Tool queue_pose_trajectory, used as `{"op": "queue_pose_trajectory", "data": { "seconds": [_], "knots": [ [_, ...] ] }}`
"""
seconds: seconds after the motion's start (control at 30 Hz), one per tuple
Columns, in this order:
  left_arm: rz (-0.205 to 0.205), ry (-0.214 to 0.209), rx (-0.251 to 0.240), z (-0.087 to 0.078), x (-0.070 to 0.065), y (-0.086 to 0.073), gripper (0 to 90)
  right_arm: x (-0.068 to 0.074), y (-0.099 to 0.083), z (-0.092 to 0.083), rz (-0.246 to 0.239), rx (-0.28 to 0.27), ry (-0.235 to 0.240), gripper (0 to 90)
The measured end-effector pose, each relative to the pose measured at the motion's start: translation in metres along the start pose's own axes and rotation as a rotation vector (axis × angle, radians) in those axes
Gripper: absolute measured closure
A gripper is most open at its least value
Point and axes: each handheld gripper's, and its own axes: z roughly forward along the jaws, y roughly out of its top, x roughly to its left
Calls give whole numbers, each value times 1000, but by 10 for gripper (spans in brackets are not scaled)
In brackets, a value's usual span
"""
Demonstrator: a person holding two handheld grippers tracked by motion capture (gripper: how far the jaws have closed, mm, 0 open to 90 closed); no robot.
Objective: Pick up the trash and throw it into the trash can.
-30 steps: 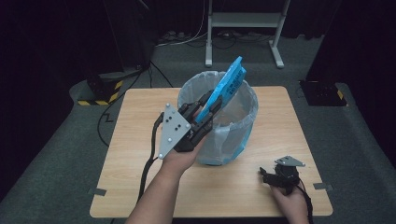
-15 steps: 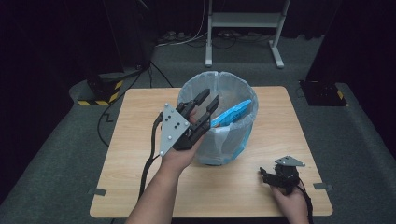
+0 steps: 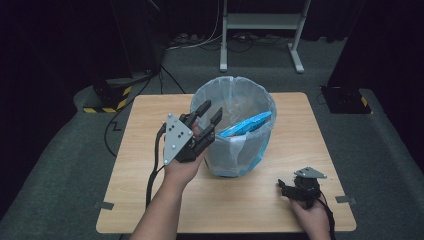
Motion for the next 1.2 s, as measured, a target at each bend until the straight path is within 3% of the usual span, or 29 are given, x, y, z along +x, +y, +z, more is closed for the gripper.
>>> {"op": "queue_pose_trajectory", "data": {
  "seconds": [0.67, 0.8, 1.2],
  "knots": [
    [-19, 106, 125, -36, 42, -45, 464, 0, 0, 0, 1, 0, 1, 213],
    [-36, 120, 161, -42, 48, -60, 438, 0, 0, 0, 0, 0, 1, 213],
    [-93, 136, 340, -55, 58, -121, 399, 0, 0, 0, 0, 0, 0, 212]
  ]
}}
